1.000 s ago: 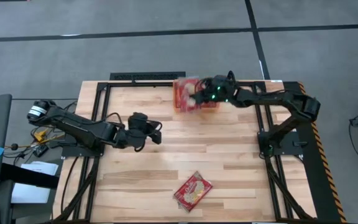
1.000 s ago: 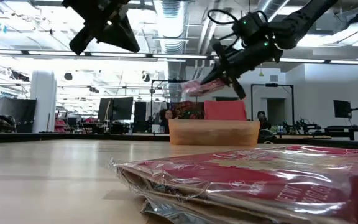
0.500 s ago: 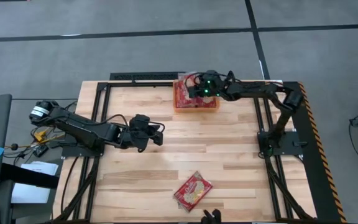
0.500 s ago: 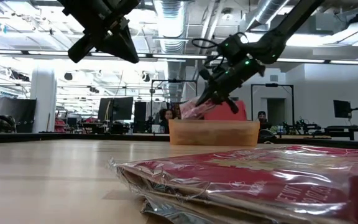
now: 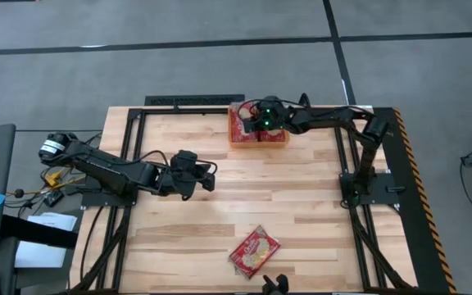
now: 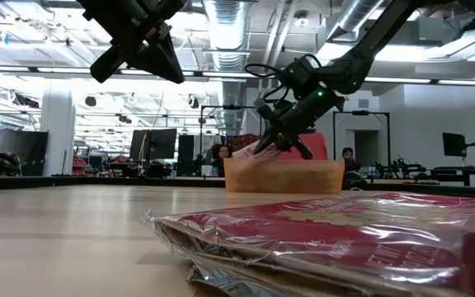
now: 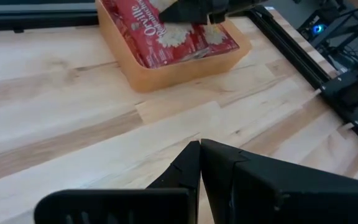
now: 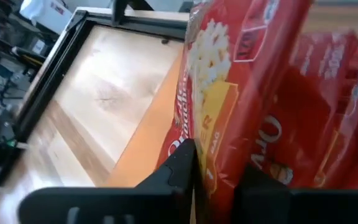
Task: Sort popcorn bags into baskets
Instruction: Put the red popcorn bag into the orange bin
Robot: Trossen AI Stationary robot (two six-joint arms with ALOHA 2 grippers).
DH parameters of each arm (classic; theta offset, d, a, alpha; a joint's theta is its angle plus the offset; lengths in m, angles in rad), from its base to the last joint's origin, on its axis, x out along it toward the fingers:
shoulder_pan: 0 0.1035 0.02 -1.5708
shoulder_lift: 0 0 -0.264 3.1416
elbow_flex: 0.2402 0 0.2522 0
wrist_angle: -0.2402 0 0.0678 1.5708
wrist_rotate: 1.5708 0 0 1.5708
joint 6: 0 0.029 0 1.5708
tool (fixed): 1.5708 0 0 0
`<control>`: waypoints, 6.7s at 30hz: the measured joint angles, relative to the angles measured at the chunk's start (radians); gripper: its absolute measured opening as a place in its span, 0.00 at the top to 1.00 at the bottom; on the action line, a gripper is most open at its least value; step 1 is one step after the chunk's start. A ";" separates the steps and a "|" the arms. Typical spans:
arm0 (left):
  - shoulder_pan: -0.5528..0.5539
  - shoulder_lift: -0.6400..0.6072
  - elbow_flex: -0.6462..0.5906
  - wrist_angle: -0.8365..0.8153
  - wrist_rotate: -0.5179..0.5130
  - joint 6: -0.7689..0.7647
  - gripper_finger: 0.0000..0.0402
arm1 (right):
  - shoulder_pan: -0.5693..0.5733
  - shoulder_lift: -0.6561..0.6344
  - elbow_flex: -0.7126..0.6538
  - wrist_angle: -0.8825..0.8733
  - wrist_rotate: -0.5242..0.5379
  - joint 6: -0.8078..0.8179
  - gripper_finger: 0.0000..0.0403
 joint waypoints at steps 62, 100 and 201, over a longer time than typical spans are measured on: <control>-0.128 0.694 0.230 0.733 0.829 0.176 1.00 | 0.916 -0.830 -0.073 -1.208 0.350 0.334 0.76; -0.136 1.041 0.829 -0.043 0.476 0.064 1.00 | 1.366 -0.804 -0.270 -1.048 0.671 0.683 0.76; -0.065 0.927 0.532 0.309 0.462 -0.231 1.00 | 1.014 -0.218 -0.569 0.051 0.582 0.973 0.95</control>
